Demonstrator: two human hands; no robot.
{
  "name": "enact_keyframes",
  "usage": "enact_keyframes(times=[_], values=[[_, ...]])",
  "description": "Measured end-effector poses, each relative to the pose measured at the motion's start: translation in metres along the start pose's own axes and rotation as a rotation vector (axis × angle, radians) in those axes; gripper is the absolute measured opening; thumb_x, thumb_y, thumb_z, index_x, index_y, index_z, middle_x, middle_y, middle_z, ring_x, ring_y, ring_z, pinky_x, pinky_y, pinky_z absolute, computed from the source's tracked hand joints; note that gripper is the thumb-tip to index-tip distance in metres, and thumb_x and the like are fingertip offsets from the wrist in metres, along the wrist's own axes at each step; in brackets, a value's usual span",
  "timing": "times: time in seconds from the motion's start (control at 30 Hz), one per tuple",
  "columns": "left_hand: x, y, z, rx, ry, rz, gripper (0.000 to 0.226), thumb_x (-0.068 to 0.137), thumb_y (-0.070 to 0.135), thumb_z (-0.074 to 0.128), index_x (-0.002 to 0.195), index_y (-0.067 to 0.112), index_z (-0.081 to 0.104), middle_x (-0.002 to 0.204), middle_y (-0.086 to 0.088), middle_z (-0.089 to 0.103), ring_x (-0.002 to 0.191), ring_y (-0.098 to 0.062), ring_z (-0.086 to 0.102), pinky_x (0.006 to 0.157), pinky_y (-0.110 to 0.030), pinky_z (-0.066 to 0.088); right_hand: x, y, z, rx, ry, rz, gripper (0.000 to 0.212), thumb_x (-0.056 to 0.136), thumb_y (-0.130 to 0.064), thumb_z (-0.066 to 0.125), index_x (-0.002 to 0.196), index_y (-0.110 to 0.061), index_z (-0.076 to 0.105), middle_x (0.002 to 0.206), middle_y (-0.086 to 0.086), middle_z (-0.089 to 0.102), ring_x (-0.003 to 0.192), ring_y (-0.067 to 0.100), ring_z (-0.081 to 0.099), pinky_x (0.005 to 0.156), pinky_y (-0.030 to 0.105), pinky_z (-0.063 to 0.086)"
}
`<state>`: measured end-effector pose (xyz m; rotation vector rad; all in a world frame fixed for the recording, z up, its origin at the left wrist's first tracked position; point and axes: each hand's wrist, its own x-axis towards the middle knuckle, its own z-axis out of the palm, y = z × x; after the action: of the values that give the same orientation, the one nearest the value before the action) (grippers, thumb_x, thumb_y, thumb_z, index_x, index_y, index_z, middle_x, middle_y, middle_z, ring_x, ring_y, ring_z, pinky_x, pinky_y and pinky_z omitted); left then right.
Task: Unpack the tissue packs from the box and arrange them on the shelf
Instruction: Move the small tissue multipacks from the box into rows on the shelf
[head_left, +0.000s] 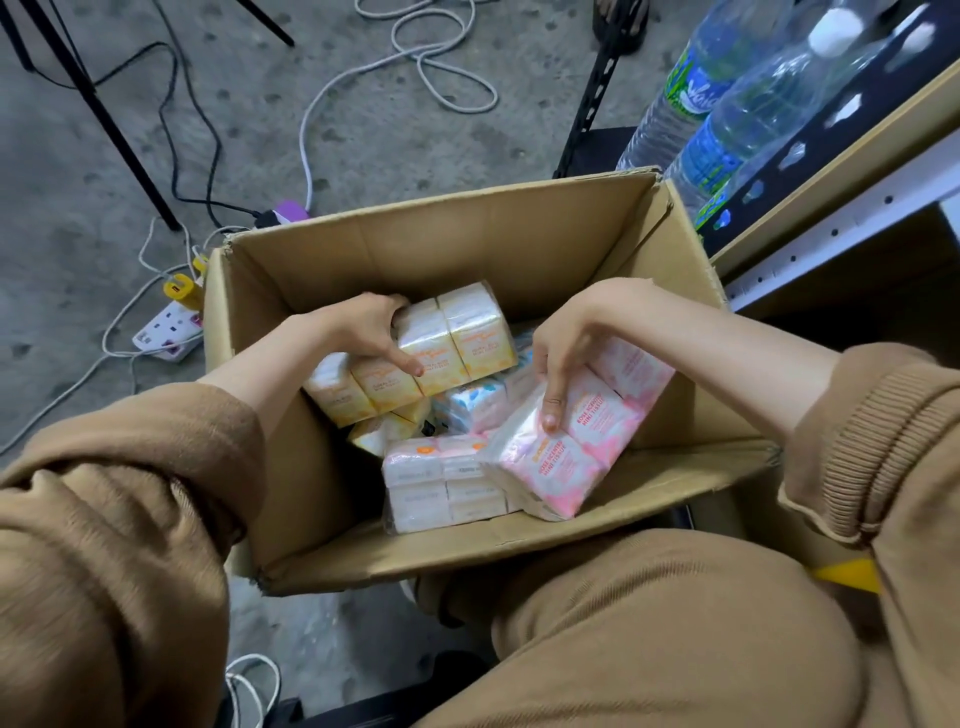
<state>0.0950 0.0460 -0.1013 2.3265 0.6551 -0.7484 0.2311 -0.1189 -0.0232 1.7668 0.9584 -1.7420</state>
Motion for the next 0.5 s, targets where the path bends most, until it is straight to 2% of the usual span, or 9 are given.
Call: enact_keyframes(times=[0.03,0.1,0.2,0.27,0.37,0.5], values=[[0.000,0.001,0.000,0.004,-0.001,0.003,0.085,0.064,0.036,0.083,0.132,0.007,0.043,0.125,-0.010,0.058,0.109,-0.026,0.055,0.095,-0.033,0.045,-0.002,-0.002,0.000,0.001,0.009,-0.007,0.019,0.068,-0.032,0.079,0.073,-0.020,0.066,0.065,-0.006,0.074,0.077,0.018,0.068,0.085,0.036,0.055],[-0.001,0.001,0.001,0.007,0.004,0.005,0.083,0.064,0.036,0.083,0.132,0.007,0.044,0.121,-0.009,0.059,0.098,-0.022,0.054,0.091,-0.032,0.045,-0.006,-0.004,0.003,-0.025,0.048,-0.022,0.022,0.070,-0.033,0.077,0.082,-0.020,0.064,0.078,-0.004,0.073,0.081,0.017,0.067,0.080,0.031,0.054],[-0.001,0.003,0.002,-0.011,0.018,0.003,0.083,0.065,0.035,0.083,0.133,0.007,0.043,0.112,-0.006,0.058,0.093,-0.018,0.049,0.090,-0.032,0.045,-0.005,0.001,0.009,-0.063,0.103,-0.034,0.054,0.067,-0.041,0.078,0.111,-0.014,0.061,0.108,0.003,0.069,0.097,0.020,0.066,0.076,0.026,0.053],[-0.002,0.003,0.002,-0.022,0.028,0.000,0.082,0.065,0.035,0.083,0.132,0.007,0.044,0.104,-0.001,0.054,0.092,-0.018,0.049,0.087,-0.031,0.045,-0.009,0.004,0.011,-0.090,0.207,-0.065,0.062,0.061,-0.050,0.079,0.108,-0.014,0.062,0.106,0.002,0.069,0.094,0.019,0.066,0.072,0.026,0.051],[0.000,0.001,0.001,-0.039,0.066,-0.019,0.085,0.063,0.039,0.082,0.132,0.007,0.044,0.103,-0.003,0.055,0.093,-0.021,0.051,0.079,-0.029,0.042,-0.019,0.010,0.012,-0.091,0.400,-0.107,0.072,0.048,-0.063,0.076,0.099,-0.013,0.066,0.098,0.002,0.070,0.092,0.022,0.065,0.078,0.032,0.051],[0.003,0.000,0.002,-0.062,0.114,-0.046,0.090,0.063,0.041,0.082,0.134,0.006,0.041,0.115,-0.008,0.058,0.104,-0.026,0.054,0.085,-0.030,0.043,-0.015,0.025,0.024,0.088,0.748,-0.089,0.082,0.059,-0.070,0.065,0.102,0.000,0.063,0.103,0.014,0.068,0.094,0.032,0.061,0.078,0.038,0.048]])
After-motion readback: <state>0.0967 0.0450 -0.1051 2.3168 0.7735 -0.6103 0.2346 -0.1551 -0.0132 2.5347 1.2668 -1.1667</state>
